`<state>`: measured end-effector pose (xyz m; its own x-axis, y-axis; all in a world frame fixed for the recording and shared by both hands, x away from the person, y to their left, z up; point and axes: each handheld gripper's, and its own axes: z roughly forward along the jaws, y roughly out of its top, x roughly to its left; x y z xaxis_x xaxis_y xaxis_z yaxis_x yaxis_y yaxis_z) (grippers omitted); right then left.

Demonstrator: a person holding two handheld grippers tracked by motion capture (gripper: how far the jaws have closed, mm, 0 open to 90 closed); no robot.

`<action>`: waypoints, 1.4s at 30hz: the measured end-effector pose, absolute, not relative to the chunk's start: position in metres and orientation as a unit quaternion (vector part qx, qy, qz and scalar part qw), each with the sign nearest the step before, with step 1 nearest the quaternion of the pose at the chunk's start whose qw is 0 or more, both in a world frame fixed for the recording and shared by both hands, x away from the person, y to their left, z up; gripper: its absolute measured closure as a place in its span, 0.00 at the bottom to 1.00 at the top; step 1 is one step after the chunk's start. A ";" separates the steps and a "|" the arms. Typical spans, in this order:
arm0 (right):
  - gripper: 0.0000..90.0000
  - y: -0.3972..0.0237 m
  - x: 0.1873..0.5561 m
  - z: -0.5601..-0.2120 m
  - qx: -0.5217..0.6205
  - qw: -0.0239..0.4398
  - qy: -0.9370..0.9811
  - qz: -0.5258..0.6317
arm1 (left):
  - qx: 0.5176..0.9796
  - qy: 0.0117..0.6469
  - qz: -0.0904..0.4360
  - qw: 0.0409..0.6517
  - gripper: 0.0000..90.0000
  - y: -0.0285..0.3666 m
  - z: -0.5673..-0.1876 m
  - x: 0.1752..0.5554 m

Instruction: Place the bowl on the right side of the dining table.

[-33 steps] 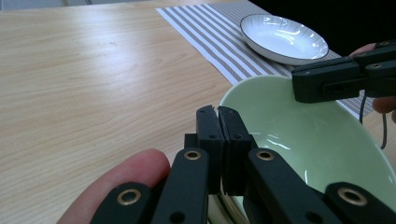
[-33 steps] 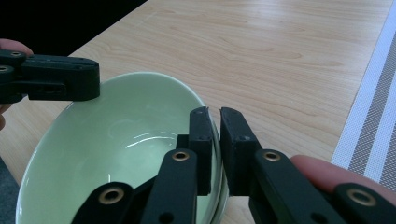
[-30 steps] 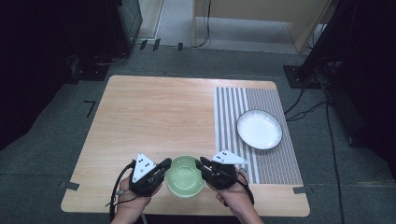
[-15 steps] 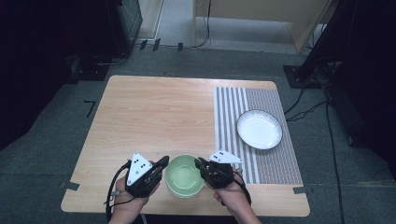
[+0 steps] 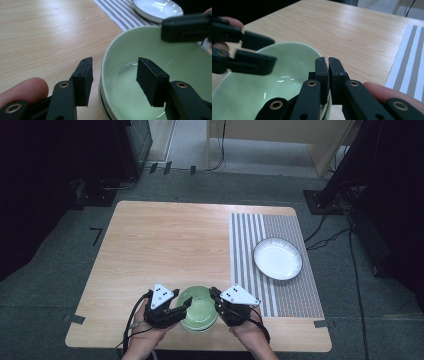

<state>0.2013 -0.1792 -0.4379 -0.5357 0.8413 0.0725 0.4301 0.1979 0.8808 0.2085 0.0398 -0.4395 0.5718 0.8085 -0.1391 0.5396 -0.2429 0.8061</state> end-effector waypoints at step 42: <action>0.76 -0.183 0.215 -0.442 0.482 0.092 0.744 0.453 | 0.725 0.342 0.352 0.483 0.94 0.025 -0.424 0.174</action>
<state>0.2147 -0.1834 -0.4424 -0.5180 0.8011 0.2998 0.6339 0.1242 0.7634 0.1744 0.0246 -0.4235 0.5181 0.8360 0.1806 0.1550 -0.2994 0.9414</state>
